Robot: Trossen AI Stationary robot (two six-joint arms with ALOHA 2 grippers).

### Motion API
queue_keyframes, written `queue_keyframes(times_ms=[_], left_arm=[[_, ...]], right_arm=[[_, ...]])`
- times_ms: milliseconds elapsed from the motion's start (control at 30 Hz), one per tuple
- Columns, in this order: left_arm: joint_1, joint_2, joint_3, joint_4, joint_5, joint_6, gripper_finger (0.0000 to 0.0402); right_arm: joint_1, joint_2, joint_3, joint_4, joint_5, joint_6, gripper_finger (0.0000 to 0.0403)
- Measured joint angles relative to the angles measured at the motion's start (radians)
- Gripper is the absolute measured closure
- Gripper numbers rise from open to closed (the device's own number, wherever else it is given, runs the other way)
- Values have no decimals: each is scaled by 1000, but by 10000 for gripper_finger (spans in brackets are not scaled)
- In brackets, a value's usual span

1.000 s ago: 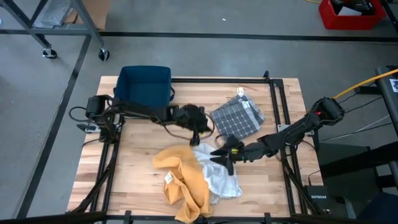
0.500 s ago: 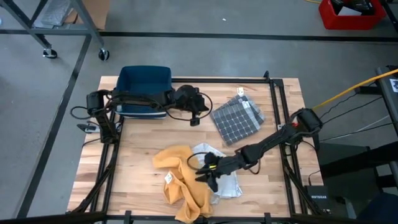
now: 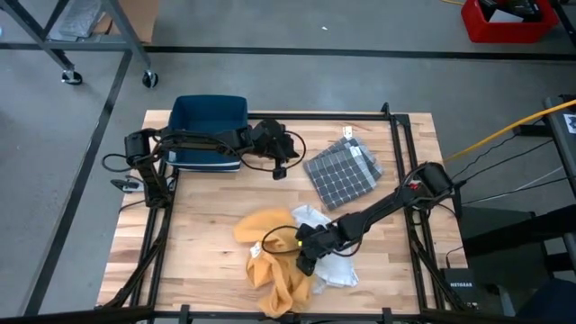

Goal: Fold towel
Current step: Adjust the yellow and white towels to the bottom right of the table

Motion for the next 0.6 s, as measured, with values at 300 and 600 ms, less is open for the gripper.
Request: queue_keyframes(times_ms=[300,600], left_arm=[[-10,17,0,112,127,124,399],[-7,90,0,197,161,105,399]], right_arm=[[0,-3,0,-206,-335,-10,238],[4,-74,-8,-575,-375,-7,238]])
